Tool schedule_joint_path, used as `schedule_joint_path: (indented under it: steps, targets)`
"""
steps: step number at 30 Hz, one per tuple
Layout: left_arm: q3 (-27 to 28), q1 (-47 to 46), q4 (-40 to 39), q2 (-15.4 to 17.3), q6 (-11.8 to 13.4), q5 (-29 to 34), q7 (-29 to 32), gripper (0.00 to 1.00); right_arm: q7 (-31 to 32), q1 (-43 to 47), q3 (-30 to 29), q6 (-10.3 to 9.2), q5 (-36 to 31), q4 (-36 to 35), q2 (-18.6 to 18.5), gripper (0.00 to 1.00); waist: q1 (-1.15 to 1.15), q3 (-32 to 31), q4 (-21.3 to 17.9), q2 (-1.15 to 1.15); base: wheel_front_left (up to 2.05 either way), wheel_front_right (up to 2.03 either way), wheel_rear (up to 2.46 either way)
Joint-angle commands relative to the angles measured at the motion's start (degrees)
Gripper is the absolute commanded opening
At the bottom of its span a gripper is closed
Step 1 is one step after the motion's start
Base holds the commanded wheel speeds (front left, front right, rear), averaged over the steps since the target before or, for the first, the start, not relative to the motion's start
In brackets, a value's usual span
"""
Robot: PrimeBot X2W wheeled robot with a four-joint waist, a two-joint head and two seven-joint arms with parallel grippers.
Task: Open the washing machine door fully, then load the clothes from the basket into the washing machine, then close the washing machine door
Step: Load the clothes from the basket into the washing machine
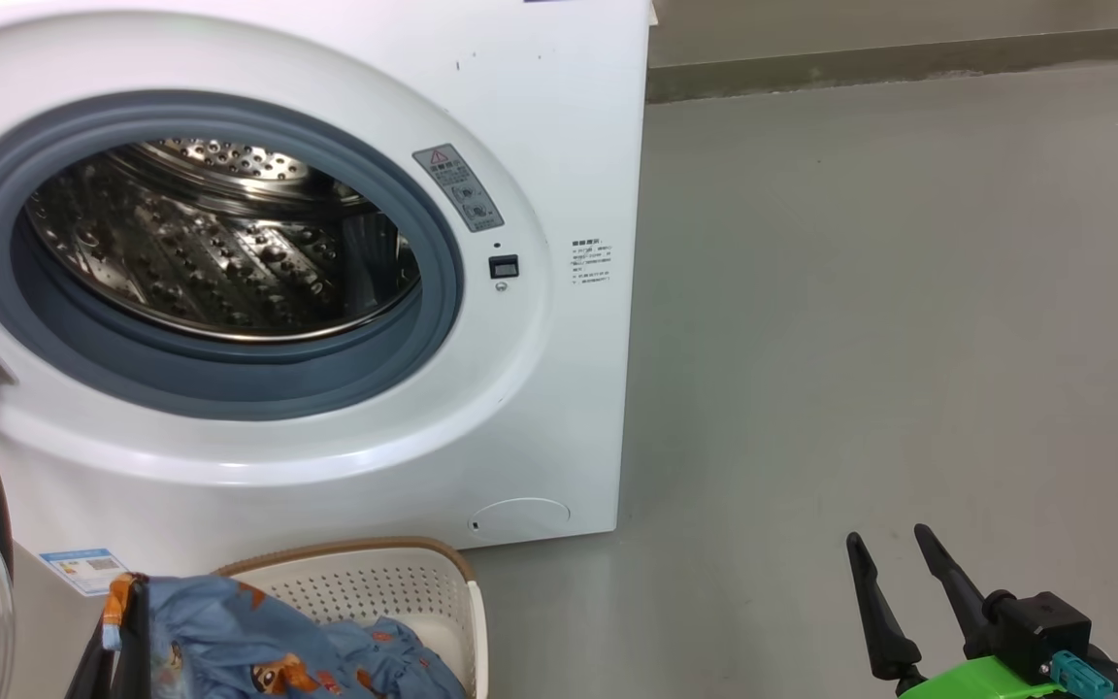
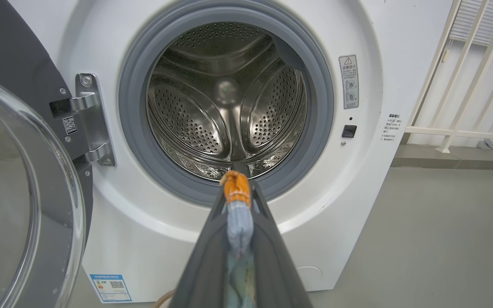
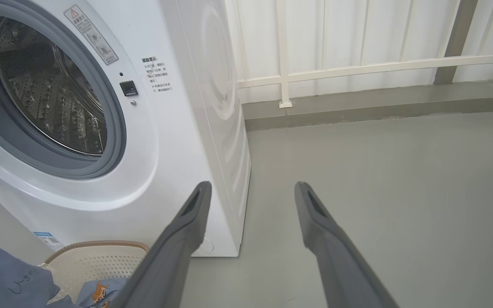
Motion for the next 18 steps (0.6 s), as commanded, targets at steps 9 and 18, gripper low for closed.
schedule_joint_path:
  steps: [9, 18]
  targets:
    - [1.0, -2.9, -0.8, 0.5, -0.1, -0.6, -0.4, 0.0, -0.3, -0.7, 1.6, 0.35, -0.3, -2.1, -0.2, 1.0, 0.0, 1.8, -0.4, 0.0, 0.0, 0.0, 0.0]
    - [-1.7, -12.0, 1.5, 4.5, -0.1, -3.5, -0.4, 0.0, -0.3, -1.8, 2.7, 0.35, 0.1, -3.2, -0.2, 1.0, 0.0, 7.6, -1.8, 0.0, 0.0, 0.0, 0.0]
